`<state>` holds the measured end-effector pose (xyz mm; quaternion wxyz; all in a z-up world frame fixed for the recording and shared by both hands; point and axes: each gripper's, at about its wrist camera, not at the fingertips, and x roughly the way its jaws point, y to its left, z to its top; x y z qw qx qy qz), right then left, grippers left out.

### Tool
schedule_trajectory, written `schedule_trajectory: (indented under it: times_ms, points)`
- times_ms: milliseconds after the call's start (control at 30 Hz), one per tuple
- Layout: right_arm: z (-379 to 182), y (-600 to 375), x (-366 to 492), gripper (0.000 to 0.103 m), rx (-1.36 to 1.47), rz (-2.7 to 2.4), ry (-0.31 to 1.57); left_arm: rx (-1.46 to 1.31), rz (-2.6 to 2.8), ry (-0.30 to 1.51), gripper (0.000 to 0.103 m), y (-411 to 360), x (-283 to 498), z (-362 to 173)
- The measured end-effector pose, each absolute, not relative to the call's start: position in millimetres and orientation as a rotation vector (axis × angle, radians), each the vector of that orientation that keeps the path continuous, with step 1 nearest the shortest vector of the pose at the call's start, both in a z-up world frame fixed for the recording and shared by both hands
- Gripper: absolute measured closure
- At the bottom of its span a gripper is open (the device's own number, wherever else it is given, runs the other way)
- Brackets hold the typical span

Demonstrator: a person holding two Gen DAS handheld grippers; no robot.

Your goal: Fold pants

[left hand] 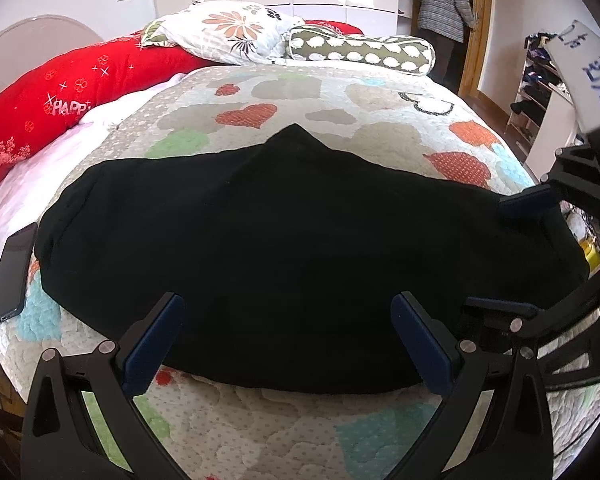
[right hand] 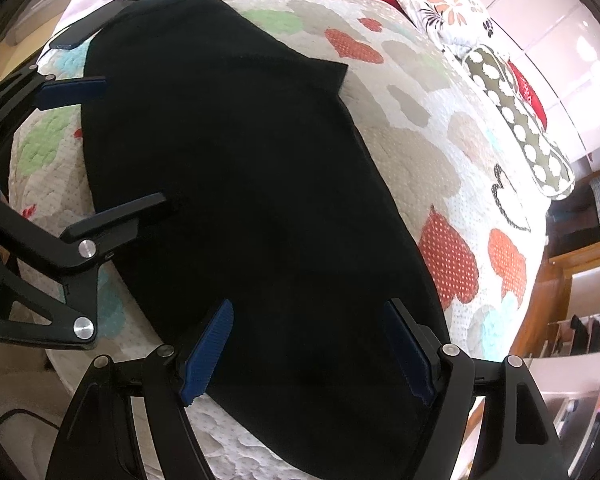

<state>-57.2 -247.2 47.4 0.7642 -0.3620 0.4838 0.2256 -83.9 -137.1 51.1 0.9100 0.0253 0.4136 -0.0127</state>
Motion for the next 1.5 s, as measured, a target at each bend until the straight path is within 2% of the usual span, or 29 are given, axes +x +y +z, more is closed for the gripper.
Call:
schedule_trajectory:
  times_ms: [867, 1200, 1500]
  points:
    - [61, -269, -37, 0.024, -0.754, 0.466, 1.064, 0.027, -0.108, 0.862, 0.000, -150, -94, 64]
    - [86, -352, 7, 0.024, -0.574, 0.328, 1.109, -0.006, -0.364, 0.924, 0.000, -216, -119, 79]
    - [72, -411, 22, 0.024, -0.369, 0.309, 1.182, -0.193, -0.455, 1.053, 0.000, -266, -109, 54]
